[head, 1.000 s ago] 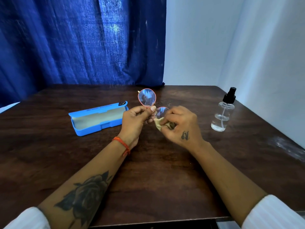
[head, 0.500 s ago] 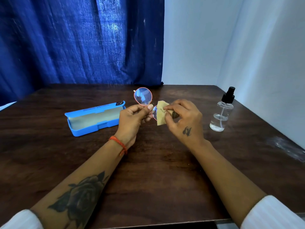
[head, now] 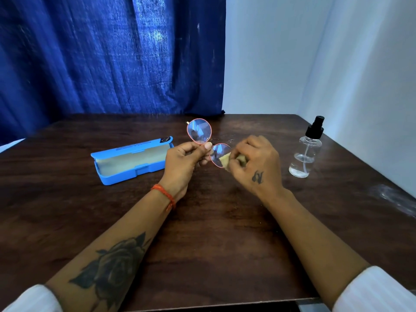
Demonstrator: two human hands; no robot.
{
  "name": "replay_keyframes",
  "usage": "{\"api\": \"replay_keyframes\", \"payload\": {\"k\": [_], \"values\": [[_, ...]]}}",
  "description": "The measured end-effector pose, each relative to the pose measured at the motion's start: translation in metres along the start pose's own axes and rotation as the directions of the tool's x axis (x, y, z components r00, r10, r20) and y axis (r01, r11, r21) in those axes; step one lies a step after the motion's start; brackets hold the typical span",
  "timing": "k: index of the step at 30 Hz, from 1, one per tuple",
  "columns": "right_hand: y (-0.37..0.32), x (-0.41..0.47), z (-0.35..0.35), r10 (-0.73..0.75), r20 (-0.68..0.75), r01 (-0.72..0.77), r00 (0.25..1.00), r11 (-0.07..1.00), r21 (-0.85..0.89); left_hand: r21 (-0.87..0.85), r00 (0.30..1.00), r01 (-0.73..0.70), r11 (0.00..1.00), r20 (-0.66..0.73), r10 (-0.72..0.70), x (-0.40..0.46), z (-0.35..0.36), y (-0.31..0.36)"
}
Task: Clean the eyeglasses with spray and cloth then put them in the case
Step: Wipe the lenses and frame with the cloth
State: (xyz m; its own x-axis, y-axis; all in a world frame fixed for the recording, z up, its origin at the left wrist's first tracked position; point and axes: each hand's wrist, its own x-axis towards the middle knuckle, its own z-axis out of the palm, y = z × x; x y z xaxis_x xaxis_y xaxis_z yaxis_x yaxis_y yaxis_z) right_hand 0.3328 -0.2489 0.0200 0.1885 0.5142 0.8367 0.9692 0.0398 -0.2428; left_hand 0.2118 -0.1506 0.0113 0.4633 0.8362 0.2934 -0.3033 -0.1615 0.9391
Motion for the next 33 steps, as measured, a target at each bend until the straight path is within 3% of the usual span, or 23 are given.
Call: {"api": "replay_keyframes", "payload": {"k": [4, 11, 15, 22, 29, 33], "values": [[-0.002, 0.000, 0.004, -0.017, -0.063, 0.016, 0.998, 1.000, -0.008, 0.026, 1.000, -0.017, 1.000, 0.025, 0.016, 0.000, 0.000, -0.003], [-0.008, -0.005, 0.006, -0.184, 0.112, 0.175, 0.976, 0.981, 0.086, 0.033, 0.999, -0.035, 0.999, 0.026, 0.034, -0.001, -0.002, -0.004], [-0.010, -0.006, 0.002, -0.145, 0.123, 0.139, 0.982, 0.989, 0.058, 0.037, 0.999, -0.025, 0.999, 0.021, 0.024, -0.002, -0.001, -0.004], [-0.007, -0.002, -0.002, -0.008, -0.027, 0.009, 1.000, 0.999, 0.037, 0.061, 0.998, -0.033, 0.998, 0.063, 0.029, -0.004, 0.001, -0.001], [-0.019, -0.009, 0.003, -0.225, 0.164, 0.205, 0.961, 0.971, 0.126, 0.067, 0.997, -0.053, 0.996, 0.057, 0.049, -0.007, 0.002, 0.001], [-0.014, -0.006, -0.002, -0.129, 0.155, 0.119, 0.979, 0.990, 0.076, 0.080, 0.998, -0.027, 0.996, 0.051, 0.023, -0.007, 0.005, 0.001]]}}
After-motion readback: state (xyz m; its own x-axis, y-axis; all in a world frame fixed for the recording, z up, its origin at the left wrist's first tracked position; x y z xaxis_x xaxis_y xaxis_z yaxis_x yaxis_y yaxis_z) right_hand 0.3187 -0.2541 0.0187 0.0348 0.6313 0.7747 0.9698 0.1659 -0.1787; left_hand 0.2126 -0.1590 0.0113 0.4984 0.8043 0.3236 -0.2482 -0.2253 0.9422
